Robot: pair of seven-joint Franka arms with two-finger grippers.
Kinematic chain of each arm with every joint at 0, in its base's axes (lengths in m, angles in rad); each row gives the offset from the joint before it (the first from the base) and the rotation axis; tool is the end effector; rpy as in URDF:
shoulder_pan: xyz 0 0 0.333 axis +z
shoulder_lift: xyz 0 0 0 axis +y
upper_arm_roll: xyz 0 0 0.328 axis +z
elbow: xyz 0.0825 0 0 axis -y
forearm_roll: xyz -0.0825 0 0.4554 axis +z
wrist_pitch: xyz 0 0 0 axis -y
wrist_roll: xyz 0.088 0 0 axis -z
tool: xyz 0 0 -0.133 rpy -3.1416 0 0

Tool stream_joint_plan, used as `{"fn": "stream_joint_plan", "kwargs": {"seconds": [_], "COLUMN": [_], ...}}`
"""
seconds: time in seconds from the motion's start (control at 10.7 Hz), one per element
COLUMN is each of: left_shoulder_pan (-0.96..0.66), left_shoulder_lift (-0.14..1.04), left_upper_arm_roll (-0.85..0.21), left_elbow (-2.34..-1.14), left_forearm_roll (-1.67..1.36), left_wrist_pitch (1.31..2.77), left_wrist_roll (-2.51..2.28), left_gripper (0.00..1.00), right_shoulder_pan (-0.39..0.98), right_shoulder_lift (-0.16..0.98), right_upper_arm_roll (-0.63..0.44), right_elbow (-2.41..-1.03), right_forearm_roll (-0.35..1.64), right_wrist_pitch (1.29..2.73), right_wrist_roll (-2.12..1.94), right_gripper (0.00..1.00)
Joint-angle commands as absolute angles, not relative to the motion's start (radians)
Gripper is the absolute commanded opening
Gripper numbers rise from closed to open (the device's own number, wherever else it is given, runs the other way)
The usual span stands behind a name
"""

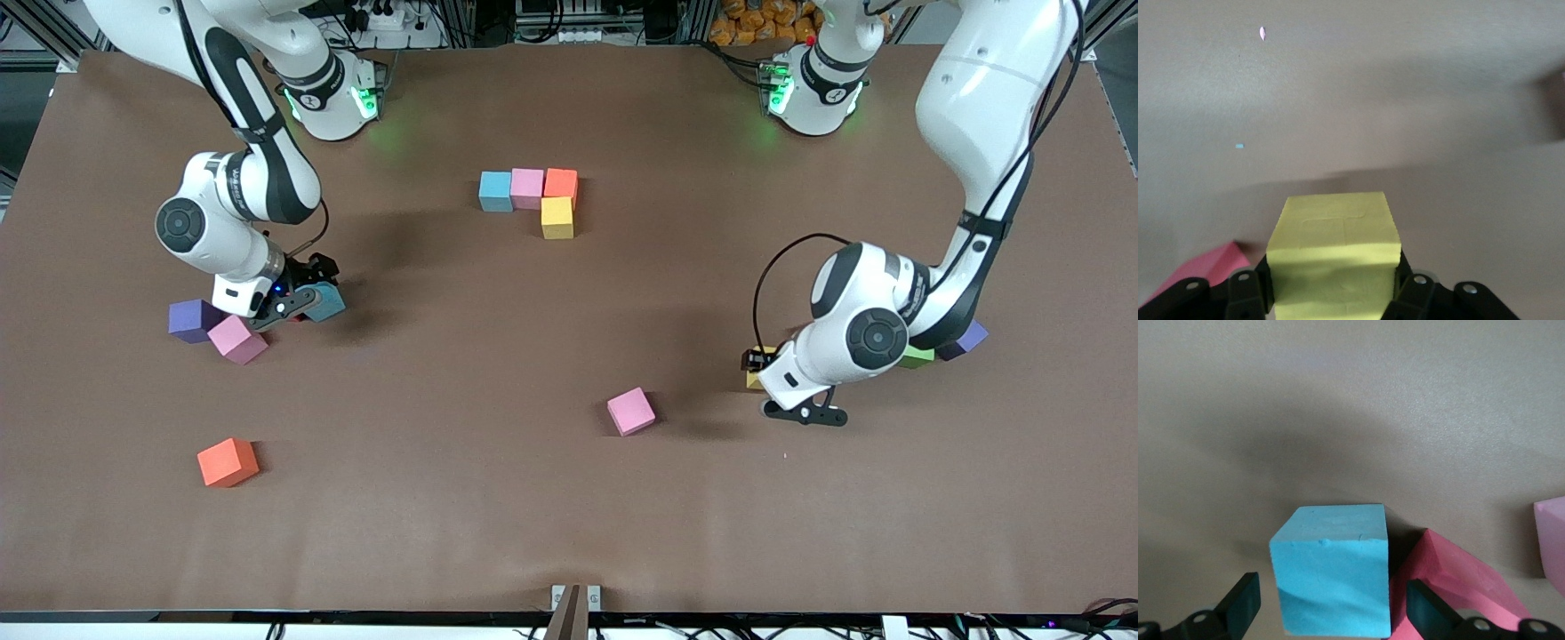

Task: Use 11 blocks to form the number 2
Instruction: 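Grasp the cyan cube with the right gripper while the left gripper lifts yellow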

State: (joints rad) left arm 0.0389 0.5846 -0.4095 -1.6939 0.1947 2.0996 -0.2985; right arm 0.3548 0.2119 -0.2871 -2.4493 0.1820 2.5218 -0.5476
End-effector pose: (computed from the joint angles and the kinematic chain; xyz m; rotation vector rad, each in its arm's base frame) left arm 0.6806 -0.2312 0.2101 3.1076 -0.2094 -0.2159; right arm 0.5032 0.0261 0.1312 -2.9899 -0.7041 0.1749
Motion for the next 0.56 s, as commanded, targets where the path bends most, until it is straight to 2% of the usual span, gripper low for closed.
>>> {"fn": "stream_joint_plan", "kwargs": {"seconds": [0.0,0.19,0.47], "left_shoulder_pan": [-0.058,-0.170,-0.273], "left_shoulder_lift": [0.525,0.544,0.571], "left_upper_arm_roll": [-0.425,-0.423,-0.423], "left_elbow": [-1.695,-1.651,-1.643], "left_forearm_roll": [0.202,0.189,0.163], "left_wrist_pitch": [2.051,2.051,2.065], "left_wrist_roll": [-0.513,-0.689,-0.843], "left_gripper": [0.00,0.00,0.00], "right_shoulder_pan": [0.356,0.357,0.408], "right_shoulder_lift": [0.227,0.227,0.230], "right_upper_arm_roll": [-0.273,-0.267,-0.258], "right_elbow": [-2.454,-2.454,-2.456], "right_forearm_roll": [0.227,0.257,0.418], "right_wrist_pitch": [2.537,2.536,2.525], "right_wrist_roll": [-0.571,-0.569,-0.569], "right_gripper": [1.00,1.00,1.00]}}
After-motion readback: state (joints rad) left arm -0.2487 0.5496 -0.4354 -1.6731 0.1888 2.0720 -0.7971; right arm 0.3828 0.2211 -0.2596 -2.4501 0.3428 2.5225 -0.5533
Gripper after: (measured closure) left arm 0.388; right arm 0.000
